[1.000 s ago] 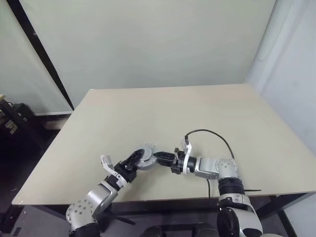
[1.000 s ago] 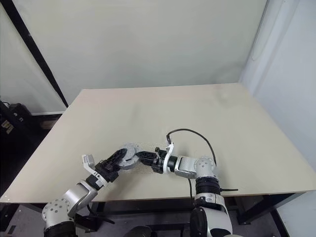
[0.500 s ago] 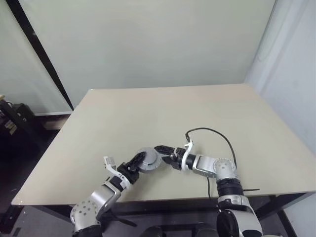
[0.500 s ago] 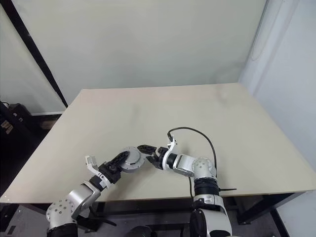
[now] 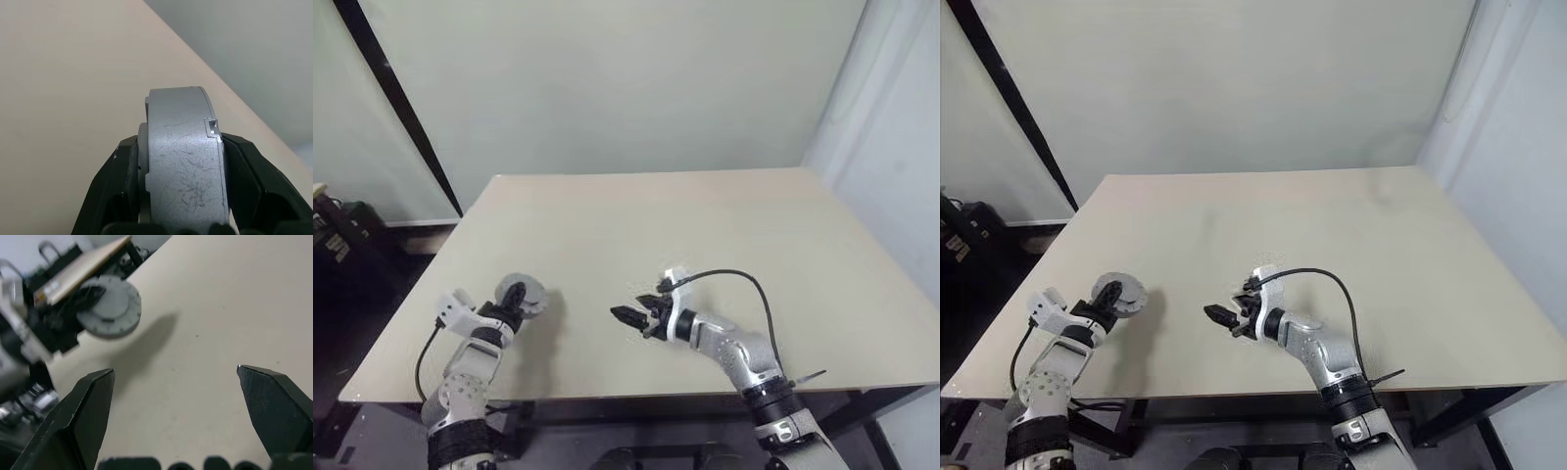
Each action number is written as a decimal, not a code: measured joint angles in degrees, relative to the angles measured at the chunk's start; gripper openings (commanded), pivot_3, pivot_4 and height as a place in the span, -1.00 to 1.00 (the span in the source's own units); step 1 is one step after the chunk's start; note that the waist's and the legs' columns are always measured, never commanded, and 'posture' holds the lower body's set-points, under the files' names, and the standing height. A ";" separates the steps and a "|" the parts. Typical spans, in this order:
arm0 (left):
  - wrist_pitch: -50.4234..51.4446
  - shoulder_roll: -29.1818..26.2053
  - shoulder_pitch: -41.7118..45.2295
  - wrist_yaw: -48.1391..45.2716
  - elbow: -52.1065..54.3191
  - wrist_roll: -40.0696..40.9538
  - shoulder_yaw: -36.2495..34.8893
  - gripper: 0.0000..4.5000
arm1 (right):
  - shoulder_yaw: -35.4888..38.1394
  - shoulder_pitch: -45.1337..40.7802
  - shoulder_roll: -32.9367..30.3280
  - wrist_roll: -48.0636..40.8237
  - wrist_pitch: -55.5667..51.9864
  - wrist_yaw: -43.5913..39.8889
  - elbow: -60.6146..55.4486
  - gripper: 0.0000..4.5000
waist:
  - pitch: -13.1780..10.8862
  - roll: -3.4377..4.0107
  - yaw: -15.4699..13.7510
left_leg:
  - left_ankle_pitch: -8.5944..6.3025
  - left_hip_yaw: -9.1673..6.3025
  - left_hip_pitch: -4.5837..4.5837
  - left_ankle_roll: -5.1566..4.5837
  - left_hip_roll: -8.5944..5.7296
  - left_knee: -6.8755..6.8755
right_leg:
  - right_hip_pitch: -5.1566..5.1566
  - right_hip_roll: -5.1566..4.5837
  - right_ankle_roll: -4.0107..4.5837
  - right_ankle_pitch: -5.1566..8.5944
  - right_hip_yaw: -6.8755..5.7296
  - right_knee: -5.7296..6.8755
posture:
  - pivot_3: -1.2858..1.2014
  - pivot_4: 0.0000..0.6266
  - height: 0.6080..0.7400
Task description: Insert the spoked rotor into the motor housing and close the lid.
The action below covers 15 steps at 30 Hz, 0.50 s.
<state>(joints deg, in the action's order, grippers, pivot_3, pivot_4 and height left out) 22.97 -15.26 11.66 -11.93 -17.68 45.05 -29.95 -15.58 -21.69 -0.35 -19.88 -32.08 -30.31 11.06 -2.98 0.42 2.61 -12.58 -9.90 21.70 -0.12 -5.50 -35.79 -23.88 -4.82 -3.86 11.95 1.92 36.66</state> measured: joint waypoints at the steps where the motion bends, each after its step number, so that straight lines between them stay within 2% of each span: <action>1: -0.55 -0.24 0.49 -0.39 -1.39 -0.76 0.02 -0.11 | -0.63 0.14 -0.46 0.97 0.93 -0.12 0.00 0.94 | 0.01 -0.04 0.00 | 0.00 0.00 0.00 0.00 -0.01 0.00 | 0.00 -0.01 0.00 0.00 0.01 0.00 | 0.03 -1.00 1.00; 6: -2.60 -0.15 1.57 -0.82 -6.82 -4.03 0.24 -0.11 | -1.68 0.53 -1.22 3.75 3.09 -0.68 0.00 0.94 | 0.01 -0.20 0.00 | 0.00 -0.01 -0.03 0.00 0.01 -0.01 | 0.01 0.01 0.00 -0.01 0.00 0.02 | 0.03 -1.00 1.00; 10: -5.25 -0.15 3.07 0.00 -9.10 -6.73 0.31 0.45 | -1.72 0.58 -1.39 4.53 3.29 -0.87 0.00 0.94 | 0.02 -0.25 -0.04 | 0.04 -0.04 -0.13 0.05 0.03 -0.02 | 0.16 0.02 0.03 -0.03 -0.05 0.05 | 0.03 -1.00 1.00; 13: -7.35 -0.18 3.20 1.60 -10.91 -9.74 0.31 0.94 | -1.72 0.58 -1.65 5.52 3.28 -1.02 0.02 0.94 | 0.03 -0.26 0.04 | 0.04 -0.02 -0.18 0.05 0.03 -0.04 | 0.25 0.02 0.03 -0.03 -0.05 0.05 | 0.03 -1.00 1.00; 15: -9.17 -0.22 2.89 3.21 -11.47 -12.09 0.30 0.99 | -1.84 0.57 -1.64 6.12 3.28 -1.13 0.05 0.94 | 0.04 -0.28 0.01 | 0.04 -0.05 -0.17 0.05 0.04 -0.05 | 0.24 0.02 0.03 -0.03 -0.07 0.05 | 0.03 -1.00 1.00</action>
<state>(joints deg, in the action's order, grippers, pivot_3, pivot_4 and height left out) 13.81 -15.47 14.55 -8.72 -29.14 32.97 -29.65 -17.41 -21.11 -2.00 -13.76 -28.80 -31.44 11.12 -2.94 0.13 2.62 -12.54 -9.95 21.53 -0.07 -5.46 -35.84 -23.64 -4.81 -3.83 11.92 1.85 36.71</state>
